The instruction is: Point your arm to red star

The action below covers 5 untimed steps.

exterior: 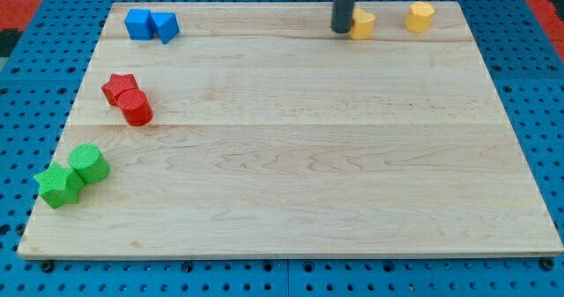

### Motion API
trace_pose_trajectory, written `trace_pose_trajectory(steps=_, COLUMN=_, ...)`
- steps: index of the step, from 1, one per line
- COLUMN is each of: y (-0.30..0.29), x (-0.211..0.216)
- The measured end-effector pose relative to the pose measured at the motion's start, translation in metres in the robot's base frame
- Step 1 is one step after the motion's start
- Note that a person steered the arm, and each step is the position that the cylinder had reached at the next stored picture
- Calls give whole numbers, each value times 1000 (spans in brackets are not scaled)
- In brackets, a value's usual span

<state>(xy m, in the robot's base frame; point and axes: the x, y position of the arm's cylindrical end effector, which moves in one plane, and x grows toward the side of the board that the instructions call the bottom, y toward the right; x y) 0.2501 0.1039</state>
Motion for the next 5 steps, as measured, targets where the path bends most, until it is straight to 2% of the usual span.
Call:
trace_pose_trajectory(steps=1, y=4, x=7)
trace_pose_trajectory(steps=2, y=-25, x=30)
trace_pose_trajectory(steps=5, y=-27, x=32)
